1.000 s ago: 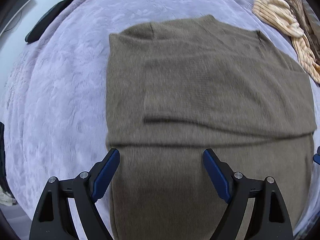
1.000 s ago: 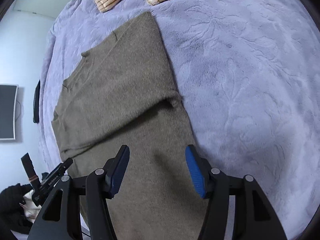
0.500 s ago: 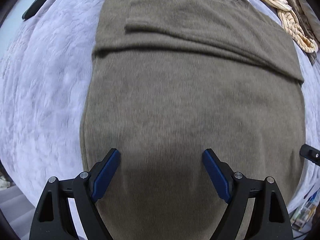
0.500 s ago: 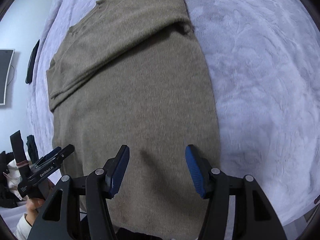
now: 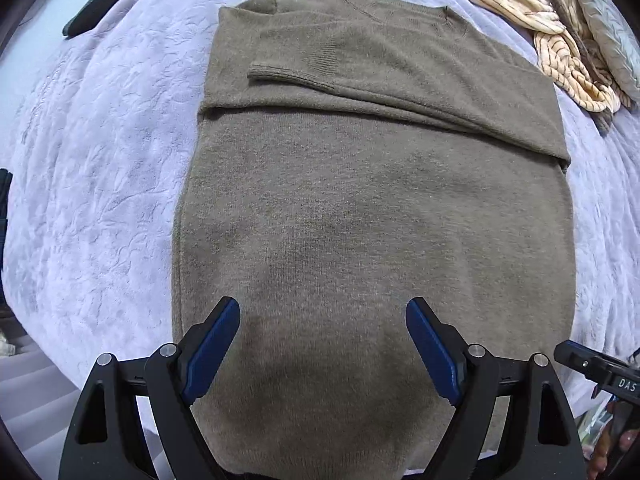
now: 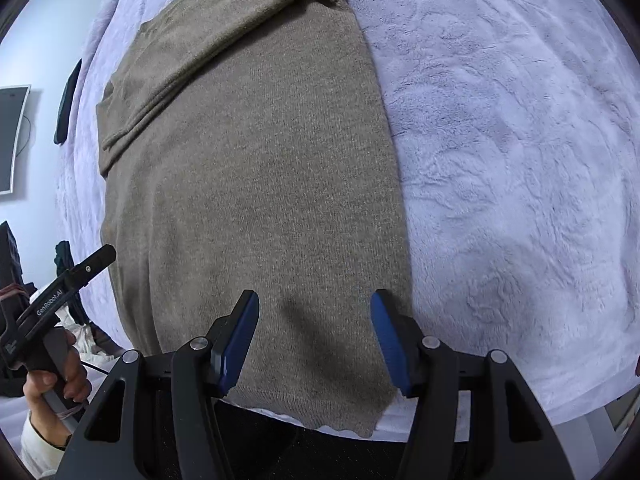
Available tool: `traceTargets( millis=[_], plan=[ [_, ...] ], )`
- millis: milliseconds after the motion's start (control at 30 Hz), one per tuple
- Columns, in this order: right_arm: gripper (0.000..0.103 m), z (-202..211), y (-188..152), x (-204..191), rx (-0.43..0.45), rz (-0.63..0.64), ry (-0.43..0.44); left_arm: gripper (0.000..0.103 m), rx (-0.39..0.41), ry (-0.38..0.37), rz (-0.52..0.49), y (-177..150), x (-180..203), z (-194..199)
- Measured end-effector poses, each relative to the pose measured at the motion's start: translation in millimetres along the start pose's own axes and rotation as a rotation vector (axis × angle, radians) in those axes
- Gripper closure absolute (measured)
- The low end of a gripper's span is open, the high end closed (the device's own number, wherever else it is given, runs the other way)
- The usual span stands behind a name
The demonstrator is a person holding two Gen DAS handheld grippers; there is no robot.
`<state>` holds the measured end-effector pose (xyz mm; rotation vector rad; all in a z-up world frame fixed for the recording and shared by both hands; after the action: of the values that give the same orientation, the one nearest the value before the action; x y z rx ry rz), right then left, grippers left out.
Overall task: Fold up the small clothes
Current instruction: 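Release the side edge and move both grippers to the sweater hem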
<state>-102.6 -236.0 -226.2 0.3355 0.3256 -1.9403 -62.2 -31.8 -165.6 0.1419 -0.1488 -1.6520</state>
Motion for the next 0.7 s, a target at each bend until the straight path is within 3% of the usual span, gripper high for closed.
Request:
traceTargets(
  millis=[200, 467, 700],
  plan=[
    [0.041, 1.3, -3.2, -2.8, -0.007, 0.048, 0.018, 0.017, 0.02, 0.022, 0.024, -19.7, -7.8, 26.5],
    [0.041, 9.0, -13.2, -3.5, 0.021, 0.029, 0.034, 0.017, 0.035, 0.005, 0.009, 10.2, -19.9, 29.8],
    [0.041, 9.0, -33.8, -11.9, 0.033, 0.019, 0.016, 0.017, 0.032, -0.045, 0.012, -1.4, -29.3, 24.1]
  ],
)
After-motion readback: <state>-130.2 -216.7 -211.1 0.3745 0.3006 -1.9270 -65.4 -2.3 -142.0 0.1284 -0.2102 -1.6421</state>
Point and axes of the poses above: each gripper's, at about its wrist camera, not at the fingertips, and z roughly against the way its jaws point, x to its right, y to its top, the point moved 9 cm from there along -z, roughly the way its jaws point, and after that the axes turned 4 degrees about x, right-handed, at the moved point
